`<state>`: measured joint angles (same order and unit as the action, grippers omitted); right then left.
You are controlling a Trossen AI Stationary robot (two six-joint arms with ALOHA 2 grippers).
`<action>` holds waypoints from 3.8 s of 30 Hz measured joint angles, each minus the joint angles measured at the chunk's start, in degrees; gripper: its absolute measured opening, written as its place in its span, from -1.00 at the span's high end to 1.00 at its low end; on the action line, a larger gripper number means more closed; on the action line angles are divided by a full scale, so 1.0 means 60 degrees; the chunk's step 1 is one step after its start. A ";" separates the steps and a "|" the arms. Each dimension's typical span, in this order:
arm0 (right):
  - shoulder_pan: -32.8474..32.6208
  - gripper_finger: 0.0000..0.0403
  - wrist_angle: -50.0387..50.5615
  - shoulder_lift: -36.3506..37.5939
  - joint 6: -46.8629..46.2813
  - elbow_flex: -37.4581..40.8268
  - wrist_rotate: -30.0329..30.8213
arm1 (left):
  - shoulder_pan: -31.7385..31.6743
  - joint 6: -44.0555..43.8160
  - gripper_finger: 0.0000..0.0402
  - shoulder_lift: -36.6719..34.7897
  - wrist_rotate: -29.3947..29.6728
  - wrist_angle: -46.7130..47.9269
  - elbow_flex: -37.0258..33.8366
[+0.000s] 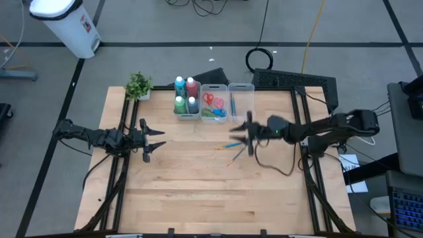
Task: Pick & Place Paint Supplies
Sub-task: Put the blue paint brush into the right transparent bin
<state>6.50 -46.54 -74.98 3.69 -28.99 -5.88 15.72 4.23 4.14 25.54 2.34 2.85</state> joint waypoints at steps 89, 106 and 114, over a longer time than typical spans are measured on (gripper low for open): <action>-0.2404 1.00 0.3858 -0.2439 0.0242 -0.2136 0.1032 | -0.0001 0.0000 -0.01 0.0000 0.0004 -0.0003 -0.0003; -0.2404 1.00 0.3538 -0.0984 0.0291 -0.2143 0.1032 | 0.0000 0.0000 -0.01 -0.0003 0.0004 -0.0003 0.0000; -0.2393 1.00 0.3326 -0.0735 0.0327 -0.2150 0.1485 | 0.0001 0.0000 -0.01 -0.0003 0.0004 -0.0003 -0.0002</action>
<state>-7.86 -26.59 -79.39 5.65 -41.89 3.03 15.72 4.23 4.12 25.56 2.33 2.83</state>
